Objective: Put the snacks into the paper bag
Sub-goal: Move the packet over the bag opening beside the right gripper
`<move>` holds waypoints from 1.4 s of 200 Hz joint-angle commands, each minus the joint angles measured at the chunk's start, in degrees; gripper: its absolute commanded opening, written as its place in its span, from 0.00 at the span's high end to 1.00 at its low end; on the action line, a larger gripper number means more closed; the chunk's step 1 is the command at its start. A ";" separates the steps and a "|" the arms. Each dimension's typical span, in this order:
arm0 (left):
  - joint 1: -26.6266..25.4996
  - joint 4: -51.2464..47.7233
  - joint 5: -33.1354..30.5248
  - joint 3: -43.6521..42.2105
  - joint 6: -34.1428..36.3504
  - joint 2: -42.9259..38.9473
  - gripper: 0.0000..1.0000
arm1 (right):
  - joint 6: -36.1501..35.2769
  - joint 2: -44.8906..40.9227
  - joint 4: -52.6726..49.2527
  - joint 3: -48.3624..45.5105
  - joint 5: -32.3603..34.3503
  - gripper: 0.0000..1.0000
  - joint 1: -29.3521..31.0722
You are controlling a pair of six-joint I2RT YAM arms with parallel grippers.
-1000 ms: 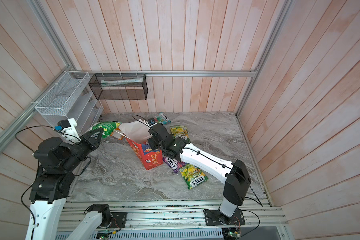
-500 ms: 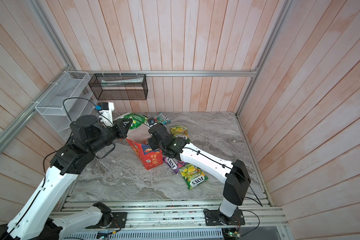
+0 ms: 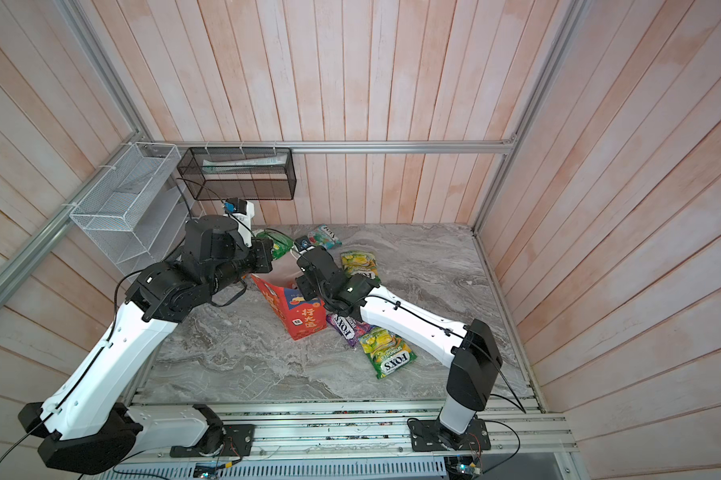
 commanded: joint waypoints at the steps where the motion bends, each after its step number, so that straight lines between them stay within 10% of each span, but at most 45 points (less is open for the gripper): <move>1: -0.62 -2.22 -1.57 2.80 2.46 -0.05 1.00 | -0.64 0.88 -0.22 1.95 0.72 1.00 0.38; 280: -7.74 -4.32 -10.98 -1.99 3.35 -3.56 1.00 | -0.73 -0.02 -0.44 2.07 0.91 1.00 0.59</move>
